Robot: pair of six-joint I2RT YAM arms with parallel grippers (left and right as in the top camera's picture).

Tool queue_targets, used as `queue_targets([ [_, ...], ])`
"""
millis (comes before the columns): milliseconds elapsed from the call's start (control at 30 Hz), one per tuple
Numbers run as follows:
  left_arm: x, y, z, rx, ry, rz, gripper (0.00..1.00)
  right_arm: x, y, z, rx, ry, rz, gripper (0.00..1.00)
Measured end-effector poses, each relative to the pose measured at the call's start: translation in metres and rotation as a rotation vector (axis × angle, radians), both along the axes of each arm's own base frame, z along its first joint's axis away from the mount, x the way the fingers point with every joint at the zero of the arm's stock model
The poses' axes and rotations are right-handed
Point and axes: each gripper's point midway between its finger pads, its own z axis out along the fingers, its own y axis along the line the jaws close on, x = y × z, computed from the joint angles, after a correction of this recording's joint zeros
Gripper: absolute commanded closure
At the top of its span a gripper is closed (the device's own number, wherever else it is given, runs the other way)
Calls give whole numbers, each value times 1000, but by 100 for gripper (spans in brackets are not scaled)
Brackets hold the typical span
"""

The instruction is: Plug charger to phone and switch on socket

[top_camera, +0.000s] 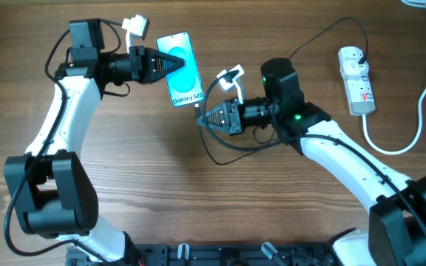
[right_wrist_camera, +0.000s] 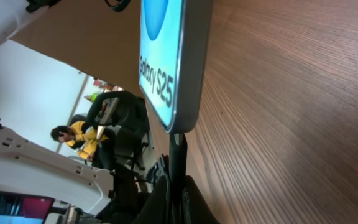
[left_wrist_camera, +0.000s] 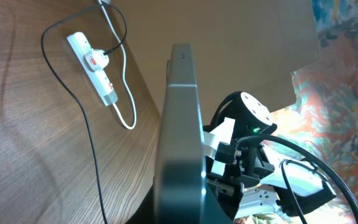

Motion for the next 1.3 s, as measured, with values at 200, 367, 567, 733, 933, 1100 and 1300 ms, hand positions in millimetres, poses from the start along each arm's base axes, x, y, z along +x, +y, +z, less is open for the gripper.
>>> queue_targets([
  [200,0,0,0,1,-14,-1,96,-7,1,4,24,12,42,96],
  [367,0,0,0,2,-17,-1,96,-10,1,5,31,16,53,96],
  [567,-4,-9,0,1,-14,-24,96,-10,1,5,32,17,55,96],
  [733,-7,-17,-1,4,-17,-44,96,-10,1,5,31,20,56,96],
  [933,-7,-17,-1,4,-17,-44,96,-10,1,5,30,20,55,96],
  [1100,-7,-17,-1,4,-17,-44,96,-11,0,3,25,30,54,96],
  [1300,-7,-17,-1,4,-17,-44,96,-11,0,3,25,30,54,96],
])
